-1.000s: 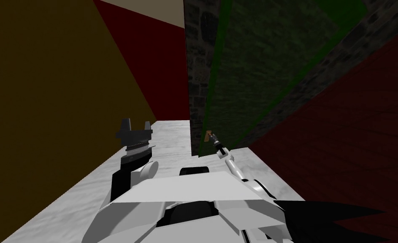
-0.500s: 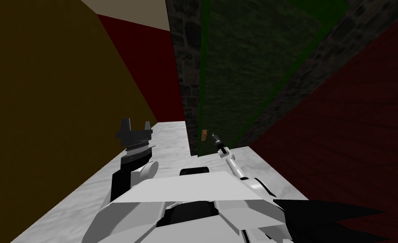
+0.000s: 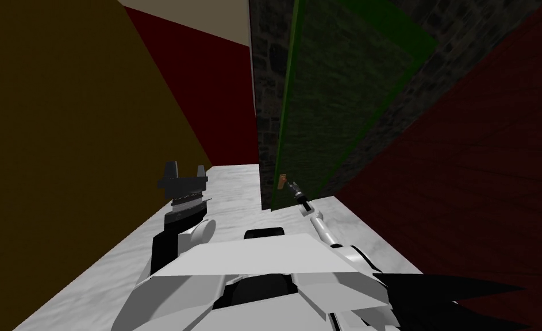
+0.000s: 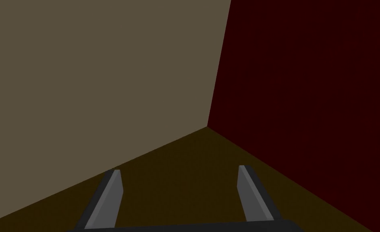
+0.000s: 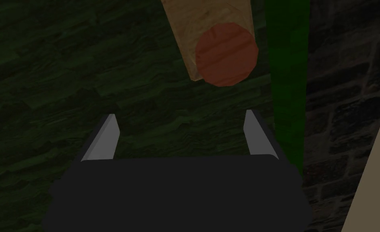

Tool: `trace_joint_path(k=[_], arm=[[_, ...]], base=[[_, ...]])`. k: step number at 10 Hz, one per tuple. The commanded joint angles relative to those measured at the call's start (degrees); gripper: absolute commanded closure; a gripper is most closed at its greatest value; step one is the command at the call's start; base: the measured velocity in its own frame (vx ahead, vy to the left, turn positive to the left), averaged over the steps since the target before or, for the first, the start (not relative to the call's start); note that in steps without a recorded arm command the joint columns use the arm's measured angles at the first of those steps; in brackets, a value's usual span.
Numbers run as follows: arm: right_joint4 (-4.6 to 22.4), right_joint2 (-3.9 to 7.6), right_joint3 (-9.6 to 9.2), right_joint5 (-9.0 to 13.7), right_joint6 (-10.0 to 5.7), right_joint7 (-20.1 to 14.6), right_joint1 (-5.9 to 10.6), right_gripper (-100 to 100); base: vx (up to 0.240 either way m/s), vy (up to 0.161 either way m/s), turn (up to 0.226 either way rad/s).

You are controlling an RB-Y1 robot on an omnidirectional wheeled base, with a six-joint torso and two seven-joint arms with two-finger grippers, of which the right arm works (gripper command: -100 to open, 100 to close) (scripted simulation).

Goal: Push the door open

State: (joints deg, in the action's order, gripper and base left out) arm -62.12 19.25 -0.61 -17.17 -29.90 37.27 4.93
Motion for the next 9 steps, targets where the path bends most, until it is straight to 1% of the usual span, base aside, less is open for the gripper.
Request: trace_joint_path(k=[1, 4, 6, 7, 8, 9], arm=[[-0.5, 0.61, 0.25, -1.0, -0.10, 1.9, -0.67, -100], [-1.1, 1.57, 0.72, -2.9, -0.31, 5.3, -1.68, -100], [-1.4, 2.14, 1.00, -4.0, -0.43, 7.2, -2.28, -100], [-1.7, 2.59, 1.21, -4.9, -0.53, 8.8, -2.76, -100], [-1.8, 2.76, 1.29, -5.2, -0.57, 9.4, -2.94, -100], [-1.5, 2.62, 1.24, -4.9, -0.59, 8.8, -2.67, -100]], base=[[-0.070, 0.082, -0.060], [-0.075, 0.077, -0.072], [-0.069, 0.094, -0.051], [-0.071, 0.139, -0.074], [-0.091, 0.142, -0.067], [-0.044, 0.059, -0.019]])
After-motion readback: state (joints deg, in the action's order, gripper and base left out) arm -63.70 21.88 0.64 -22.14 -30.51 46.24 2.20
